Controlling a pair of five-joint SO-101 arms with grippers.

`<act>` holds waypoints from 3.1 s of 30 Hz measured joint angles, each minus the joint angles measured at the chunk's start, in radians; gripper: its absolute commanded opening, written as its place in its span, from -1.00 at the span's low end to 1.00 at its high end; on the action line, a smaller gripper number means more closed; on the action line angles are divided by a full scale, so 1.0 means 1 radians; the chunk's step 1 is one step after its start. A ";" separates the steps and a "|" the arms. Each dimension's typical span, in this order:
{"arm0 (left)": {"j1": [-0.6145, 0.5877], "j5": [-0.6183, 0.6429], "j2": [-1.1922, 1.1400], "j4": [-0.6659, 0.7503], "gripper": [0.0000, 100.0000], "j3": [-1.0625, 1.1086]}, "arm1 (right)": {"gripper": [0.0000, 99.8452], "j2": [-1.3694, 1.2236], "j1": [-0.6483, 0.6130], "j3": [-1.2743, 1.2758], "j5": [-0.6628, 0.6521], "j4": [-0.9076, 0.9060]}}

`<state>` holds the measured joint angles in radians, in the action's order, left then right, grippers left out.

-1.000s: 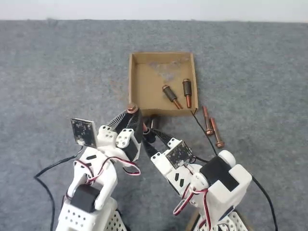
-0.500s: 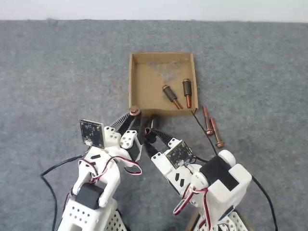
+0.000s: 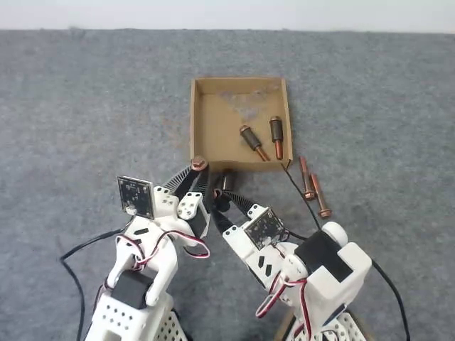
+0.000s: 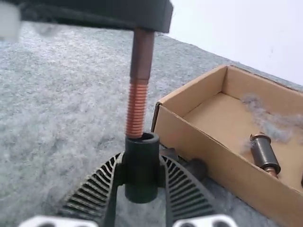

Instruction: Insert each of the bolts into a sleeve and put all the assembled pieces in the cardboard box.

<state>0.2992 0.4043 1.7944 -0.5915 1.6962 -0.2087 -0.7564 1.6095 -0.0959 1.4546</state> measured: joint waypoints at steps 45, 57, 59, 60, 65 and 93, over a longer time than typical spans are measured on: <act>0.061 0.000 0.000 -0.160 -0.97 0.000 | -0.99 0.002 -0.020 0.012 0.002 0.089; 0.068 0.000 0.000 -0.180 -0.72 0.000 | -0.99 0.002 -0.017 0.012 0.002 0.089; 0.068 0.005 0.000 -0.186 -0.68 0.000 | -0.99 0.002 -0.018 0.012 0.002 0.089; 0.068 0.005 0.000 -0.198 -0.67 0.000 | -0.99 0.002 -0.018 0.012 0.002 0.089; 0.068 0.005 0.000 -0.219 -0.67 0.000 | -0.99 0.002 -0.018 0.012 0.002 0.089; -0.025 -0.052 0.000 -0.281 -0.67 -0.002 | -0.99 -0.003 -0.018 0.011 -0.002 0.089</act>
<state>0.2746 0.3521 1.7944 -0.8723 1.6947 -0.2117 -0.7748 1.6203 -0.0974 1.5436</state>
